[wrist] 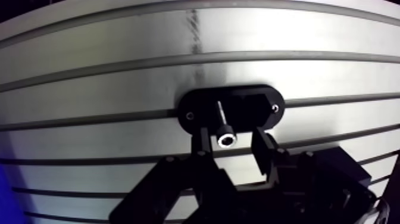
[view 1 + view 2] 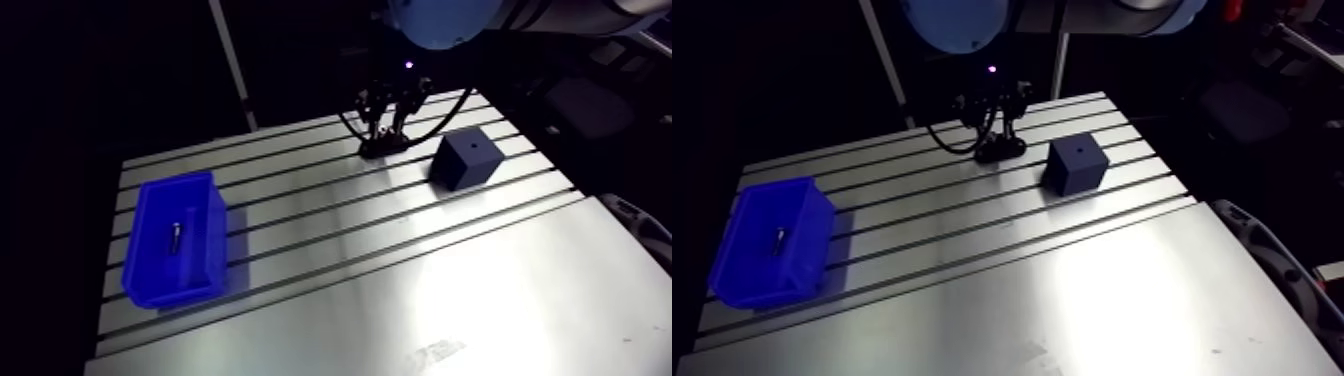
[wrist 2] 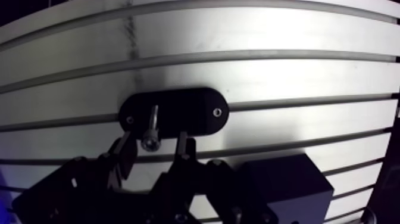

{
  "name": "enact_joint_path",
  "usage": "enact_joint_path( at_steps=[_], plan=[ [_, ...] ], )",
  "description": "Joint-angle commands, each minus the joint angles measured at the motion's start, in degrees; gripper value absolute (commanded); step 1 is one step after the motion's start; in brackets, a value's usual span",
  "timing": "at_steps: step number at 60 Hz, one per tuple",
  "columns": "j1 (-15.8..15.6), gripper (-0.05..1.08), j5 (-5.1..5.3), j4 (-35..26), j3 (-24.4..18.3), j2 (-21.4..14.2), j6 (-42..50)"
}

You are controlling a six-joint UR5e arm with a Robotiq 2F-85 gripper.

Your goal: Pick up the M10 bolt and insert it into the hole until fully seated.

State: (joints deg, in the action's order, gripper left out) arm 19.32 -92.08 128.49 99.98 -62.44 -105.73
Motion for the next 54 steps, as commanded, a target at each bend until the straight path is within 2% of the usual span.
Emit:
enact_joint_path(
  at_steps=[1,54],
  plan=[
    [-0.1,0.54,0.10,0.0,0.0,0.1,0.0],
    [-0.1,0.66,0.54,-0.1,-0.5,0.7,0.0]
  ],
)
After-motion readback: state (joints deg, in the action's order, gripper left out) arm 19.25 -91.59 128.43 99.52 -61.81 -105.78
